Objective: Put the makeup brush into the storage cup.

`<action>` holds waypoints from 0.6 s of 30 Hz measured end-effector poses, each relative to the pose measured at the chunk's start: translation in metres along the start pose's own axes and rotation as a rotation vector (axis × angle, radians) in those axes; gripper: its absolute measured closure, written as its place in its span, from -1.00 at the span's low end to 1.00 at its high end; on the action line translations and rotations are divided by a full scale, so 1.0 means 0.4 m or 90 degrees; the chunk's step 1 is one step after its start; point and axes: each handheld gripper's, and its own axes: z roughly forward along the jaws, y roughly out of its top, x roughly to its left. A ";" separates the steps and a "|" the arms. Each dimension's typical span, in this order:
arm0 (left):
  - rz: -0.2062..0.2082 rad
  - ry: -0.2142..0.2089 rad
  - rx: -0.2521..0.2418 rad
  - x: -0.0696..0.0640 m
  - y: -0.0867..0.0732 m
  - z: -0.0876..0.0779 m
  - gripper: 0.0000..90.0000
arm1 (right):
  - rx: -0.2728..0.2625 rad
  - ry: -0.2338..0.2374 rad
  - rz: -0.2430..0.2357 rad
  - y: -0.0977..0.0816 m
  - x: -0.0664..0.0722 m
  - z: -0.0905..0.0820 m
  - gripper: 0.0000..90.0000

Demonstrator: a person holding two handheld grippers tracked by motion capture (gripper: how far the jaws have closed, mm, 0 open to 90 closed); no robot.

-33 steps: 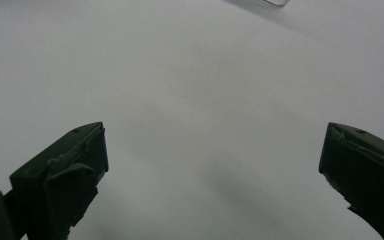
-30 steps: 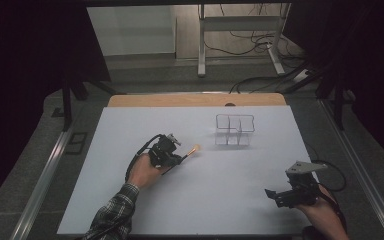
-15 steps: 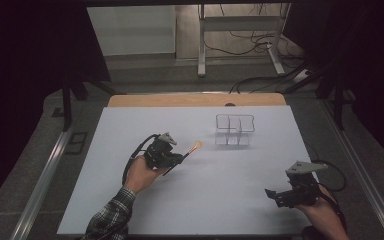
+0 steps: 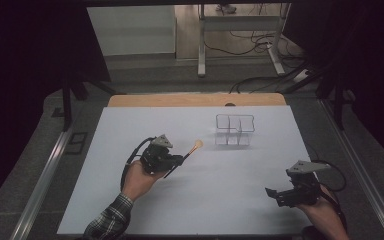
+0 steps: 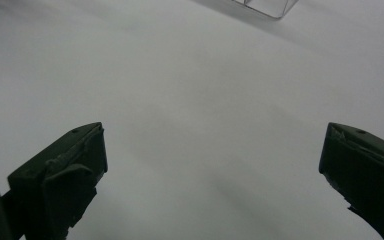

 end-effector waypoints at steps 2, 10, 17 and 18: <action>0.001 0.001 -0.009 -0.005 -0.003 -0.008 0.85 | -0.007 0.002 0.001 0.001 -0.001 -0.001 -1.00; -0.004 -0.003 -0.039 -0.021 -0.021 -0.042 0.85 | -0.013 0.005 0.000 0.002 0.000 -0.003 -1.00; -0.013 -0.009 -0.064 -0.032 -0.038 -0.066 0.85 | -0.016 0.004 0.000 0.003 0.001 -0.006 -1.00; -0.012 -0.007 -0.066 -0.033 -0.039 -0.069 0.85 | -0.017 0.004 0.000 0.003 0.001 -0.006 -1.00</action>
